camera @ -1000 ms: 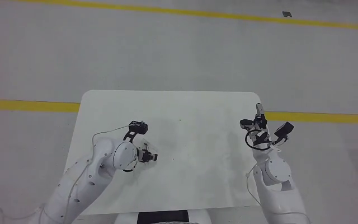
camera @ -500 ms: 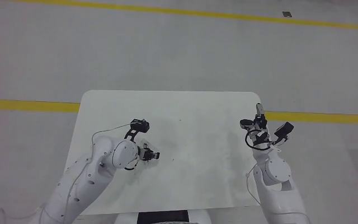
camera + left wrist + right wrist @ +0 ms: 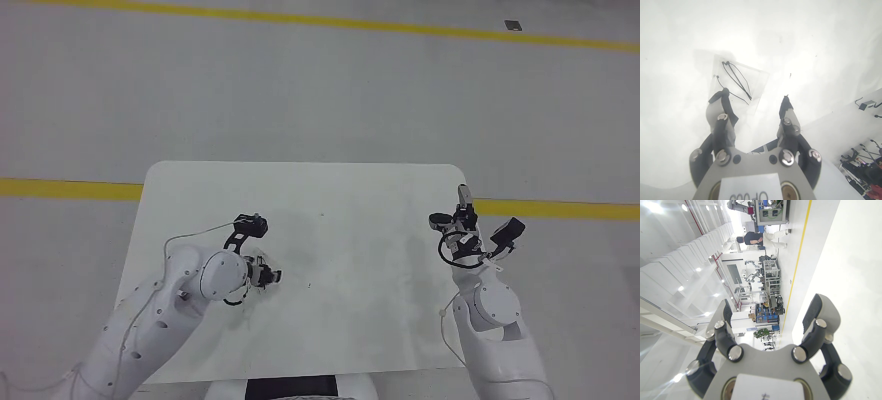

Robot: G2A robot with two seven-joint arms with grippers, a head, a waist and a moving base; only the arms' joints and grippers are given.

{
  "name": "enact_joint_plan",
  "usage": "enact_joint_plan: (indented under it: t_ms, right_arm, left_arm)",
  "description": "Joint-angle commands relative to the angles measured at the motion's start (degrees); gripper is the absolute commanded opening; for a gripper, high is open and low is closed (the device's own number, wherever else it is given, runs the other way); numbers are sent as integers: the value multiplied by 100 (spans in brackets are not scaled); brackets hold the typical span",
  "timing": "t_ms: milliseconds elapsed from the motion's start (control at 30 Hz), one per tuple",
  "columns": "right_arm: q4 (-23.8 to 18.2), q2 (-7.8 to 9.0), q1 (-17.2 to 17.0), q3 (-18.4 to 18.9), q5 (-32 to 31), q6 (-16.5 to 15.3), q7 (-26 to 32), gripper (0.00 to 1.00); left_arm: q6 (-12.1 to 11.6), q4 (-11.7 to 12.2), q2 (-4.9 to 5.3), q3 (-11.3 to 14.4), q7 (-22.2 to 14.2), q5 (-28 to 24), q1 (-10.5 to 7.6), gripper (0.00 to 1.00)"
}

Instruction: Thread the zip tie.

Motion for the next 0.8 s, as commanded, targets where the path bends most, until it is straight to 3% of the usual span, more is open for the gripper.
enact_joint_plan:
  t_ms: [0,233,300,333,767]
  right_arm:
    - [0,0,0,0,0,0,0,100]
    - [0,0,0,0,0,0,0,100]
    - [0,0,0,0,0,0,0,100]
    - [0,0,0,0,0,0,0,100]
    - [0,0,0,0,0,0,0,100]
  left_arm:
    - [3,47,0,22,11,67,-9,16]
    - [3,203,-32,39,1,312,-46,14]
    - [3,213,-52,64,-2,381,-51,8]
    - [3,222,-68,70,-5,386,-58,0]
    - [3,552,-225,153,-162,576,-161,0]
